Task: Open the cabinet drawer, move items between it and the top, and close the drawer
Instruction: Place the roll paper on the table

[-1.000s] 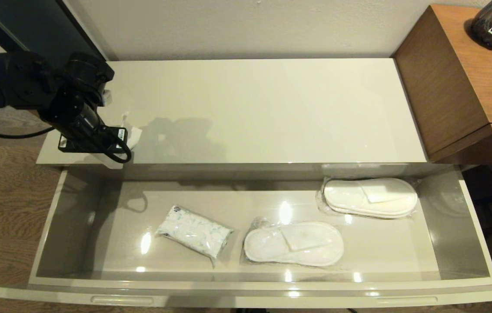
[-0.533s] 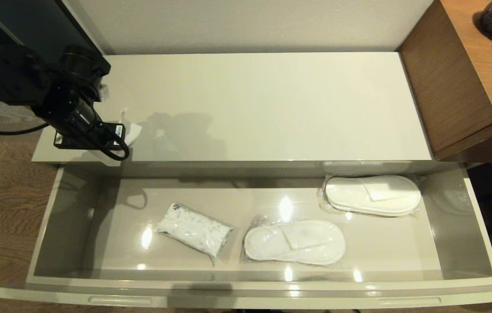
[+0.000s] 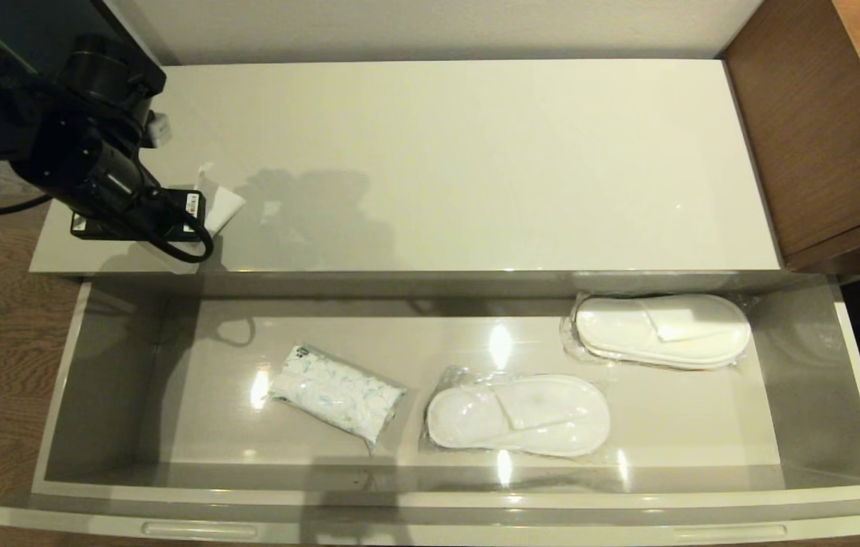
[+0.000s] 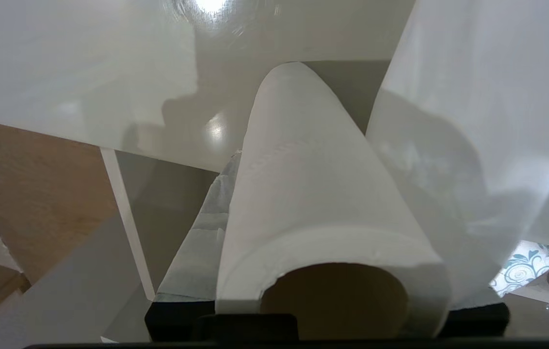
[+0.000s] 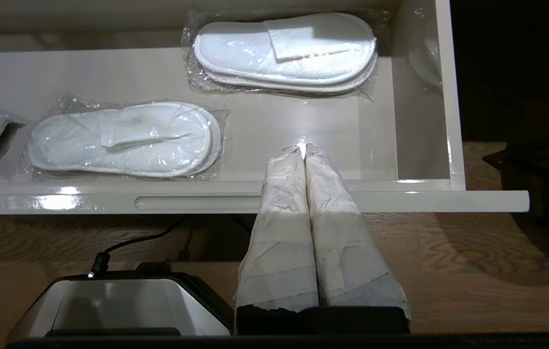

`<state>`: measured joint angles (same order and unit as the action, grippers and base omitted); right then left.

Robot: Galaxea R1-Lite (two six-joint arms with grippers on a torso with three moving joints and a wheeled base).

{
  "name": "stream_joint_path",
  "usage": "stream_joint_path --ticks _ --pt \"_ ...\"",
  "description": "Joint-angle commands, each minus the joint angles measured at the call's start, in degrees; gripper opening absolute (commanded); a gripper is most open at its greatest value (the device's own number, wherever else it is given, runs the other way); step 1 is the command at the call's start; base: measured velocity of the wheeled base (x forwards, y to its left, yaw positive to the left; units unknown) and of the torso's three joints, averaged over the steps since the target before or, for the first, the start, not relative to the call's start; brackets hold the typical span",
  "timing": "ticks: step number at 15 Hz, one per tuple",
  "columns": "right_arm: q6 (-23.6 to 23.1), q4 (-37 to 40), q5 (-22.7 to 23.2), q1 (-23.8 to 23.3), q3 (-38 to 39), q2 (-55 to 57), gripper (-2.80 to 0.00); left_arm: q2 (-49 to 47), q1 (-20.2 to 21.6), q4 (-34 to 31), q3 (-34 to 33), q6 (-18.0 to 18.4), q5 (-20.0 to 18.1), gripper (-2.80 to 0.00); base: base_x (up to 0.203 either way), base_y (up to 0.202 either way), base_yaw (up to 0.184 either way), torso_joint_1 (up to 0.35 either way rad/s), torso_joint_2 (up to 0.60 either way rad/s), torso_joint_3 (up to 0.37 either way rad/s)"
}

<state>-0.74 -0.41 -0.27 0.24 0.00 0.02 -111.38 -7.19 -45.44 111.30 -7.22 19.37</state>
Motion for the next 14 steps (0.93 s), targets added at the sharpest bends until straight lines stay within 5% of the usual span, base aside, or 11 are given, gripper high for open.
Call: stream_joint_path --ticks 1,6,9,14 --pt "0.0 0.0 0.0 0.0 0.0 -0.1 -2.80 -0.1 -0.2 0.7 0.0 -0.2 -1.0 -2.80 0.000 0.000 0.000 0.000 0.00 0.000" --pt "0.0 0.0 0.0 0.0 0.1 -0.1 -2.80 0.7 1.0 3.6 0.0 -0.7 -4.1 -2.80 0.000 0.000 0.000 0.000 0.00 0.000" --pt "0.0 0.0 0.0 0.0 0.1 -0.1 -2.80 0.6 5.5 2.5 -0.2 -4.9 -8.0 -2.80 0.000 0.000 0.000 0.000 0.00 0.000" --pt "0.0 0.0 0.0 0.0 0.0 0.0 -2.80 0.7 6.6 1.4 -0.7 -4.2 -9.1 -2.80 0.000 0.000 0.000 0.000 0.00 0.000"
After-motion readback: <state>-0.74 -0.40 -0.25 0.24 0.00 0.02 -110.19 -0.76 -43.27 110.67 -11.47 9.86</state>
